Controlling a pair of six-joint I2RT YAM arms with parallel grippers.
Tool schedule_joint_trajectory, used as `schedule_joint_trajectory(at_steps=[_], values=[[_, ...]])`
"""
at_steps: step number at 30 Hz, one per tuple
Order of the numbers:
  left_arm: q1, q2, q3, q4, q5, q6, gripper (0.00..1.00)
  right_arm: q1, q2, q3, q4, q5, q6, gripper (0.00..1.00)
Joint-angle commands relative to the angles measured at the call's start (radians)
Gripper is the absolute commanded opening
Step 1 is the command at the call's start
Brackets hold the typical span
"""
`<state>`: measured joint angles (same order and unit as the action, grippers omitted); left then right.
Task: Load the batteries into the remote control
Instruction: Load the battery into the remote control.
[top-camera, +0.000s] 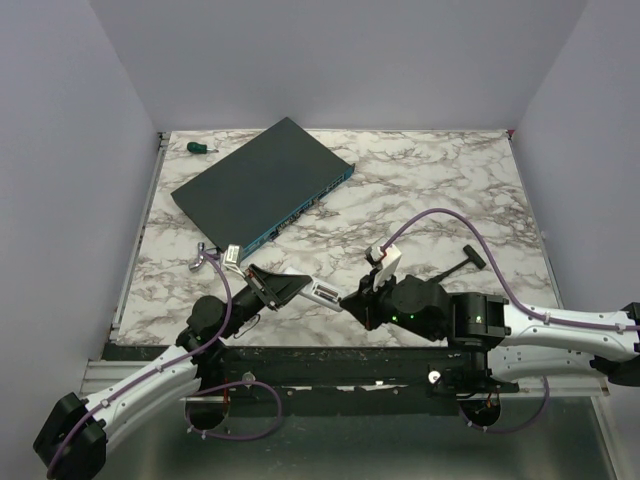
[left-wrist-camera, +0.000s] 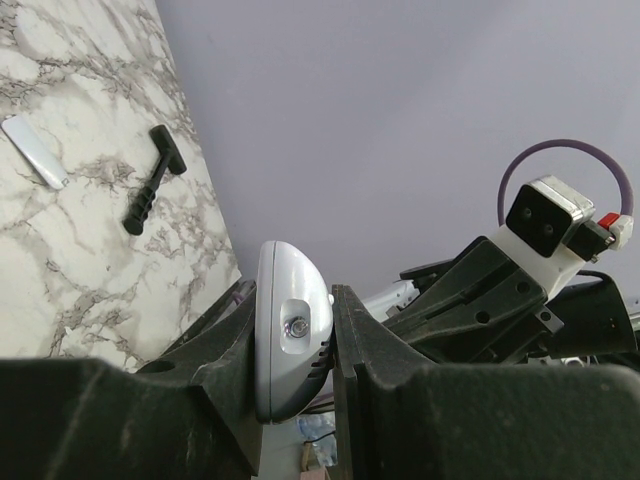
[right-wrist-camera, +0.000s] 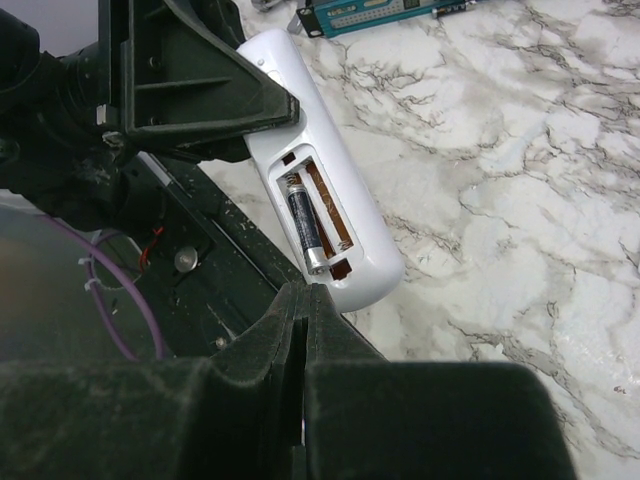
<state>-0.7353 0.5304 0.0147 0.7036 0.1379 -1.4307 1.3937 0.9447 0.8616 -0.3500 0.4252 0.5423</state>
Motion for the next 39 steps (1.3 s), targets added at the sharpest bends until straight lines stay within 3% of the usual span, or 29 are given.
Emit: schedule_joint_trajectory(at_steps=[1, 39], values=[[-0.004, -0.002, 0.016, 0.012, -0.022, -0.015, 0.0, -0.003, 0.006, -0.017, 0.025, 0.008, 0.007, 0.01], [-0.005, 0.0, 0.014, 0.022, -0.023, -0.017, 0.0, -0.004, 0.032, -0.017, 0.043, 0.063, -0.025, 0.01]])
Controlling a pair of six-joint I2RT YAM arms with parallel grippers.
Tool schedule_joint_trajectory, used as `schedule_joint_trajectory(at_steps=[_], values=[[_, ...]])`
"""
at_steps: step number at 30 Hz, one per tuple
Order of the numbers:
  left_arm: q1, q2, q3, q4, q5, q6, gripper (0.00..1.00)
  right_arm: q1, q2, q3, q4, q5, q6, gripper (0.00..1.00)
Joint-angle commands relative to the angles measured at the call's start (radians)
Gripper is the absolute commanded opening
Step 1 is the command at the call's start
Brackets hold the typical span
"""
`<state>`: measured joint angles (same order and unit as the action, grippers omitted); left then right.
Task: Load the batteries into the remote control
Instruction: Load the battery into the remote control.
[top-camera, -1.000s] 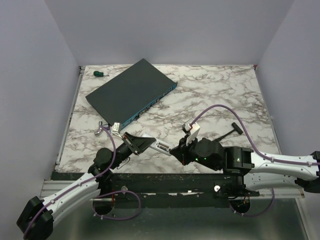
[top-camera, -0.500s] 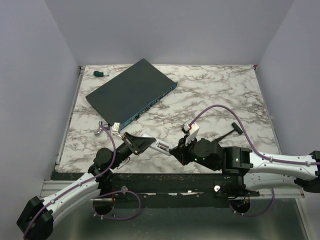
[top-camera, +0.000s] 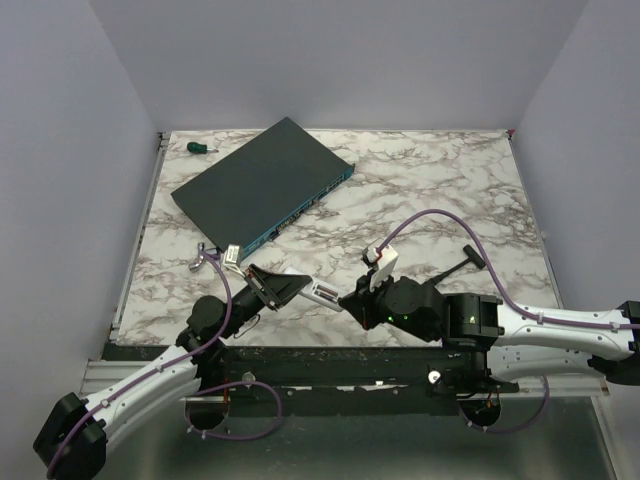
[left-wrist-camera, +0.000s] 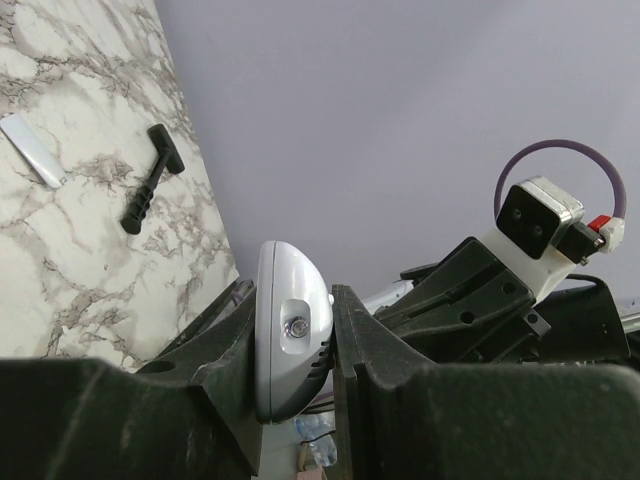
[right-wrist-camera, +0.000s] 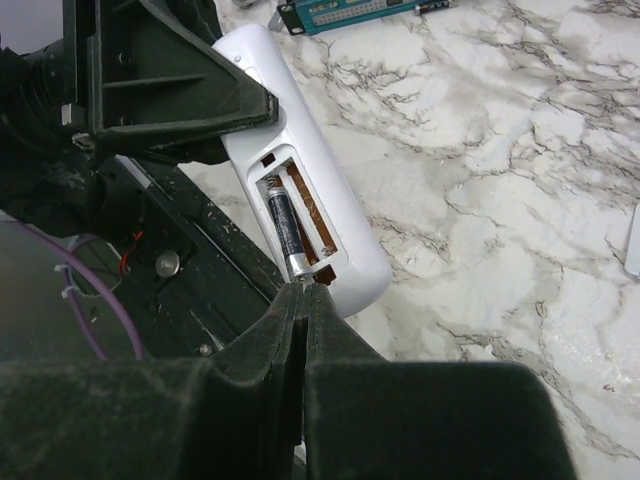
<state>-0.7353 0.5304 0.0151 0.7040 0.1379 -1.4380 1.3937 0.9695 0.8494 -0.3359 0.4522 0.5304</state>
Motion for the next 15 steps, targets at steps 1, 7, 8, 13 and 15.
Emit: schedule_joint_trajectory(at_steps=[1, 7, 8, 13, 15], values=[[-0.005, 0.0, 0.014, 0.022, -0.023, -0.009, 0.0, -0.004, 0.01, -0.003, 0.029, 0.036, -0.014, 0.01], [-0.005, 0.005, 0.015, 0.027, -0.024, -0.01, 0.0, -0.009, 0.016, 0.002, 0.031, 0.032, -0.021, 0.01], [-0.005, 0.007, 0.014, 0.029, -0.024, -0.009, 0.0, -0.009, 0.016, 0.003, 0.031, 0.032, -0.024, 0.01], [-0.005, 0.018, 0.017, 0.034, -0.021, -0.01, 0.0, -0.011, 0.019, 0.006, 0.036, 0.03, -0.029, 0.01], [-0.006, 0.023, 0.018, 0.038, -0.02, -0.009, 0.0, -0.011, 0.021, 0.007, 0.039, 0.032, -0.031, 0.01]])
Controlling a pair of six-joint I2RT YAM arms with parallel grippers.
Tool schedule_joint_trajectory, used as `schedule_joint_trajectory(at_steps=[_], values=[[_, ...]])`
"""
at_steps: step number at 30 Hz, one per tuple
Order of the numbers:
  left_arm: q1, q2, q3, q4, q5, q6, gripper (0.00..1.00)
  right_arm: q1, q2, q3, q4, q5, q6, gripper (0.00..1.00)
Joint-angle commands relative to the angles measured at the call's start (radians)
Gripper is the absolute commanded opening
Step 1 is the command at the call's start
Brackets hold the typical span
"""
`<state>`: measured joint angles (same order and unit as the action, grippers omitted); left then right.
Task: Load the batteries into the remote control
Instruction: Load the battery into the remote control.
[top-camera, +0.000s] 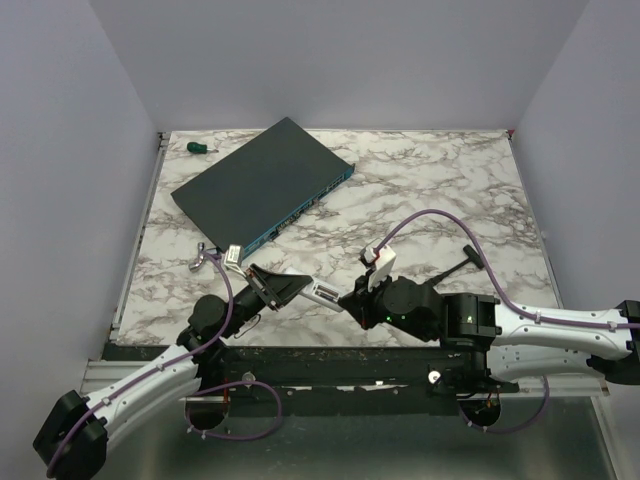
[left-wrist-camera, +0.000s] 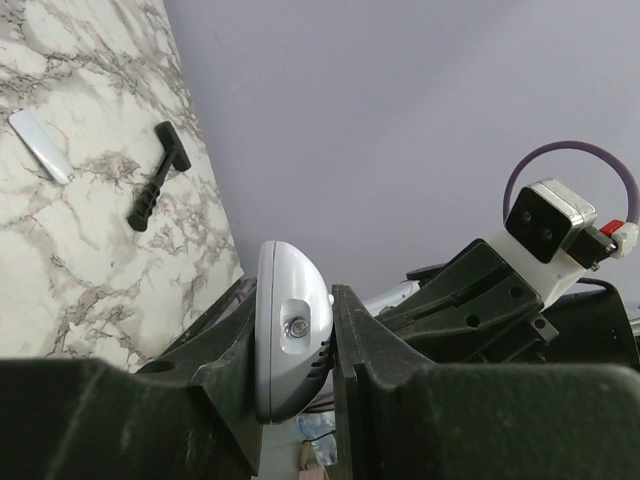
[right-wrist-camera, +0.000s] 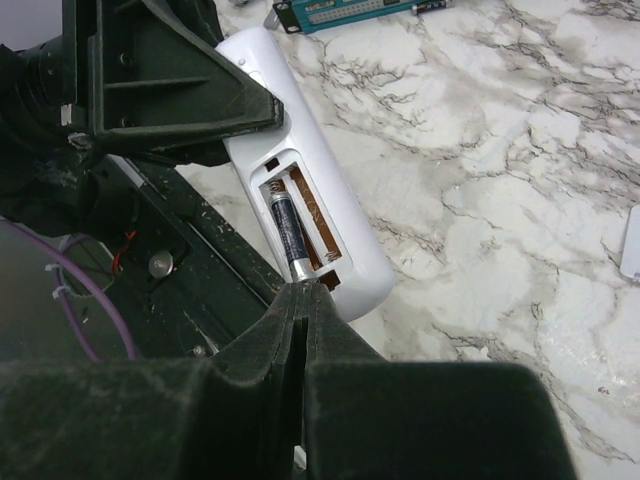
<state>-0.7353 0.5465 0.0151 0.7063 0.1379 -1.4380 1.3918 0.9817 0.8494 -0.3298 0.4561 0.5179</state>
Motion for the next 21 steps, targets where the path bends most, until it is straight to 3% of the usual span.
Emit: schedule_joint_trajectory(at_steps=[1, 21], values=[[-0.005, 0.007, 0.019, 0.037, -0.02, -0.009, 0.0, -0.01, 0.008, 0.007, 0.034, 0.028, -0.02, 0.01], [-0.004, 0.013, 0.019, 0.041, -0.013, -0.009, 0.0, -0.018, 0.002, 0.005, 0.051, 0.02, -0.026, 0.01]])
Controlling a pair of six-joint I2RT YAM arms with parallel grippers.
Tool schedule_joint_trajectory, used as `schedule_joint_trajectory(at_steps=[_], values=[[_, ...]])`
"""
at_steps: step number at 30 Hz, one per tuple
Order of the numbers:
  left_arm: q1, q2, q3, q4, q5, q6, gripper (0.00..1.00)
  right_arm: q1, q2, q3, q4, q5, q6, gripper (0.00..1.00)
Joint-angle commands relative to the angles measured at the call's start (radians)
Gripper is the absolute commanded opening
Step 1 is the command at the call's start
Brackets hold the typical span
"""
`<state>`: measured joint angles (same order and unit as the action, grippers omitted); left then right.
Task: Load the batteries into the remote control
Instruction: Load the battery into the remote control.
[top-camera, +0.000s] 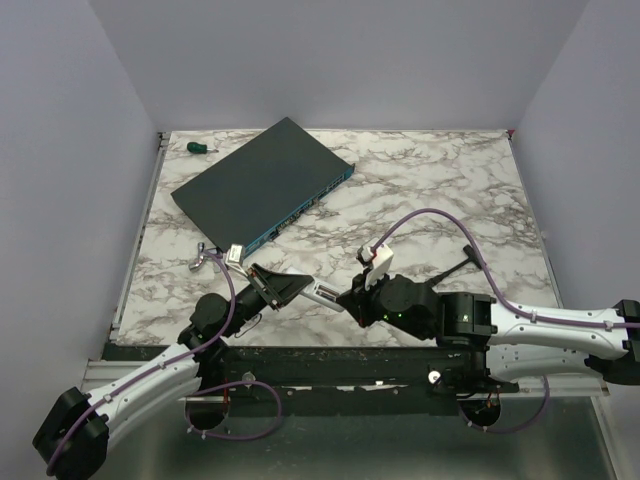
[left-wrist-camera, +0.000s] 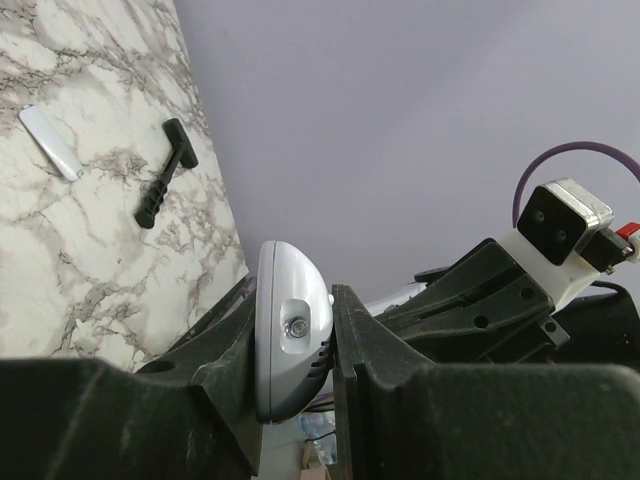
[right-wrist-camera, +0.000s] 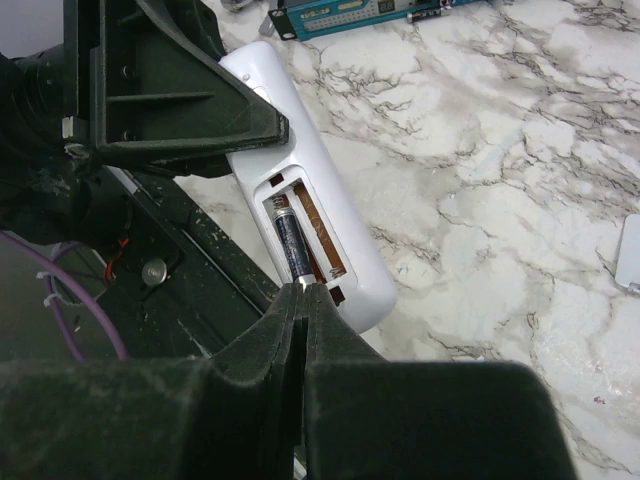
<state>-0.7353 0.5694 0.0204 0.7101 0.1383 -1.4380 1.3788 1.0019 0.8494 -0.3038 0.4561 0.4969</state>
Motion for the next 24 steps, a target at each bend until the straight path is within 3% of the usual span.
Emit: schedule_joint_trajectory(at_steps=[1, 24], values=[[-0.005, -0.012, 0.013, 0.037, -0.014, -0.01, 0.0, -0.006, -0.025, 0.003, 0.023, 0.021, -0.002, 0.01], [-0.005, -0.024, 0.011, 0.029, -0.022, -0.009, 0.0, -0.005, -0.066, -0.052, 0.009, -0.017, 0.056, 0.02]])
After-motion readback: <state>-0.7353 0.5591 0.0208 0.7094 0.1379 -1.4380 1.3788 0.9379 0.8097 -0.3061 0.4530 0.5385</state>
